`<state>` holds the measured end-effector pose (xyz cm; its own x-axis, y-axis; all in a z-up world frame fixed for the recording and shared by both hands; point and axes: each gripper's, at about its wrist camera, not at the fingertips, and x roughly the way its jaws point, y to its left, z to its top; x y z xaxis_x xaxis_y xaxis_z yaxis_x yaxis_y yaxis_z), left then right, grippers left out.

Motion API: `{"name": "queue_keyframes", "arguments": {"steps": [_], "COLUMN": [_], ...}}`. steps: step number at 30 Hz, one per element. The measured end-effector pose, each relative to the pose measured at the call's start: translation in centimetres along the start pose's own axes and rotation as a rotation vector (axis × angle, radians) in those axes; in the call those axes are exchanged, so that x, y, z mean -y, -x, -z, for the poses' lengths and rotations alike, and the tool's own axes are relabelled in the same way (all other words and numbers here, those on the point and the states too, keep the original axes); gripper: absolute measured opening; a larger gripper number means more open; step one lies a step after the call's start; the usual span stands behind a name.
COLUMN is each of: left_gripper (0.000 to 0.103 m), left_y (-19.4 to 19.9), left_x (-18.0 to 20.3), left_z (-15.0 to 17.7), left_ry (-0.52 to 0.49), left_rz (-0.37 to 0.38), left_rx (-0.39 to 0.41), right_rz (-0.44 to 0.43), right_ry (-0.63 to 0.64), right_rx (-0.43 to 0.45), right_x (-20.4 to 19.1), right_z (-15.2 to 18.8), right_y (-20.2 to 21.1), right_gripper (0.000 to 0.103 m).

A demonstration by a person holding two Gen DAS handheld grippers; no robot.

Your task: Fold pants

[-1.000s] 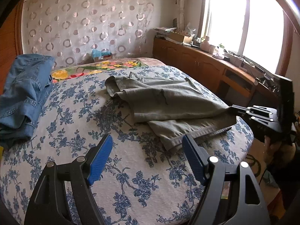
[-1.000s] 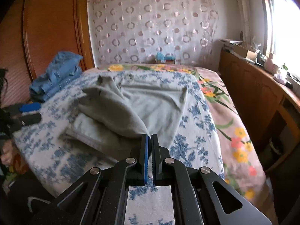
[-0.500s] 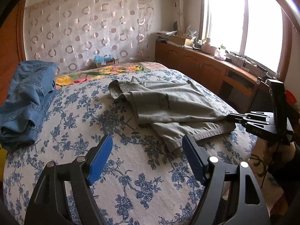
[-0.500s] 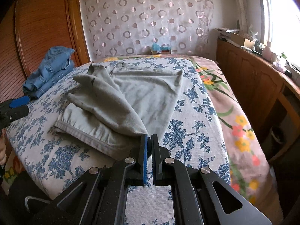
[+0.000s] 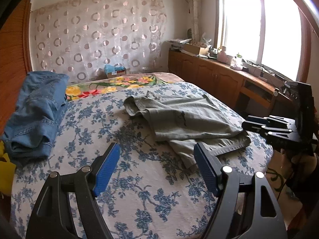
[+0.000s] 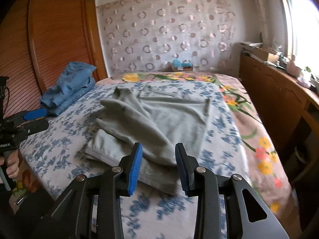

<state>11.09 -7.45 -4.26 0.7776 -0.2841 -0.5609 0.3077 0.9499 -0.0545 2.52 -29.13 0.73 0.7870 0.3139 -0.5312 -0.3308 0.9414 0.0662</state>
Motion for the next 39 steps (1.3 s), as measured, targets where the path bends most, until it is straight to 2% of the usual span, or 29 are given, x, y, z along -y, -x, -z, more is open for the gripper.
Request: {"name": "queue_keyframes", "arguments": {"steps": [7,19,39], "left_gripper": [0.077,0.077,0.077], "left_y": [0.7,0.0,-4.8], "left_x": [-0.8,-2.1,-5.8], "left_z": [-0.8,-2.3,-1.8], "left_ry": [0.000,-0.029,-0.048], "left_rz": [-0.019,-0.021,-0.033], "left_rx": [0.023,0.035,-0.041], "right_rz": [-0.065,-0.100,-0.136], "right_ry": [0.033,0.073,0.250], "right_rx": [-0.035,-0.087,-0.242], "right_x": [-2.0,-3.0,-7.8], "right_z": [-0.7,-2.7,-6.1], "right_y": [-2.7,-5.8,-14.1], "right_gripper": [0.035,0.035,0.035]}}
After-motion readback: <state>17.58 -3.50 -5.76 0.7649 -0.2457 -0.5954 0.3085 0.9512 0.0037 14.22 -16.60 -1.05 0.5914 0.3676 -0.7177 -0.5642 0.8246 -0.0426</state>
